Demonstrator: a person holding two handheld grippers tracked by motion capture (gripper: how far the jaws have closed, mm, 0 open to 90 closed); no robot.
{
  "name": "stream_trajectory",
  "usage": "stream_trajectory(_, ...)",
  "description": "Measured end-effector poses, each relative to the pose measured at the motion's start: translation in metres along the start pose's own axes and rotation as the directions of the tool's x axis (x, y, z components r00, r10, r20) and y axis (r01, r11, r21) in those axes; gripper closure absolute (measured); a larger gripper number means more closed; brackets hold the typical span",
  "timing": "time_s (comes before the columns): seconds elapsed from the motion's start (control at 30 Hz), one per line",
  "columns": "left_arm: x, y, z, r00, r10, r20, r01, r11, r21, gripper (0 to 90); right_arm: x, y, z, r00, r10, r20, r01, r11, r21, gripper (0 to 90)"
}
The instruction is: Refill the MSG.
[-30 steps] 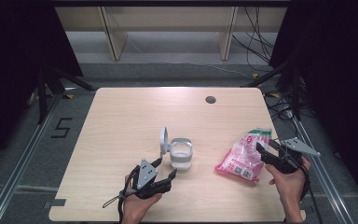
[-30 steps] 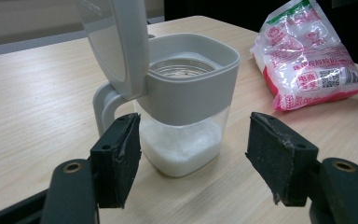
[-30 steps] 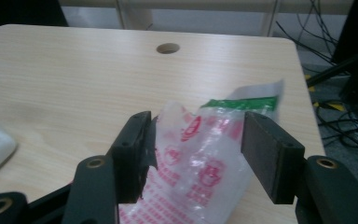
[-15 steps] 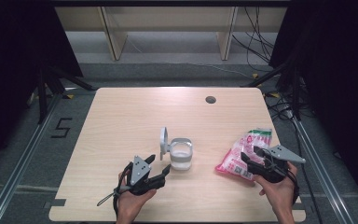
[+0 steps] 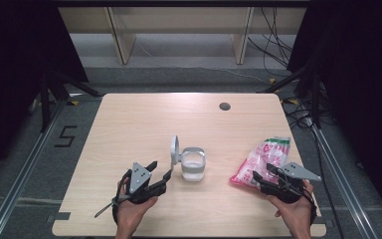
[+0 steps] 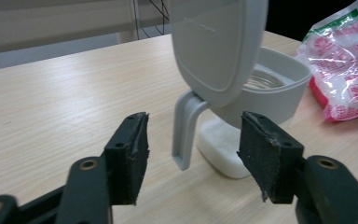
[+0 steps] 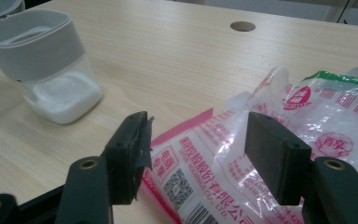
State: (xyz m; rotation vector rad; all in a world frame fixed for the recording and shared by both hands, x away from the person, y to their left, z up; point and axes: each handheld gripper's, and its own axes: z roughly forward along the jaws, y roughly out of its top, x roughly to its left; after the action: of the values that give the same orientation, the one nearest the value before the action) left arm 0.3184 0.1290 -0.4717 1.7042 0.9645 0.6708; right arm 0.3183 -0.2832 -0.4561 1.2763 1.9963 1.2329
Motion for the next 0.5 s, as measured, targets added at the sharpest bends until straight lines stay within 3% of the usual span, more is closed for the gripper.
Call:
stream_trajectory(0.03,0.001,0.0,0.0,0.9999,-0.012,-0.008,0.012,0.9999,0.002,43.1,0.0,0.0,0.001,0.9999,-0.013,-0.009,0.013,1.0,-0.003,40.6)
stream_trajectory(0.1,0.005,-0.001,0.0,1.0,0.0,-0.01,0.0,1.0,0.0,45.2,0.001,-0.001,0.0,0.9992,-0.038,-0.01,0.038,0.999,-0.005,40.6)
stream_trajectory(0.23,0.007,0.0,0.001,0.9998,-0.015,-0.016,0.015,0.9999,0.006,48.2,0.004,-0.004,0.0,0.9986,-0.048,-0.02,0.048,0.999,0.003,40.5)
stream_trajectory(0.27,0.009,0.001,0.001,0.9999,0.006,-0.015,-0.006,1.0,0.001,49.0,0.005,-0.004,0.0,0.9987,-0.046,-0.024,0.046,0.999,0.012,40.5)
stream_trajectory(0.5,0.014,0.007,0.005,0.9994,0.021,-0.026,-0.021,0.9997,-0.015,53.2,0.008,-0.009,-0.002,0.9977,-0.057,-0.036,0.057,0.998,0.017,40.5)
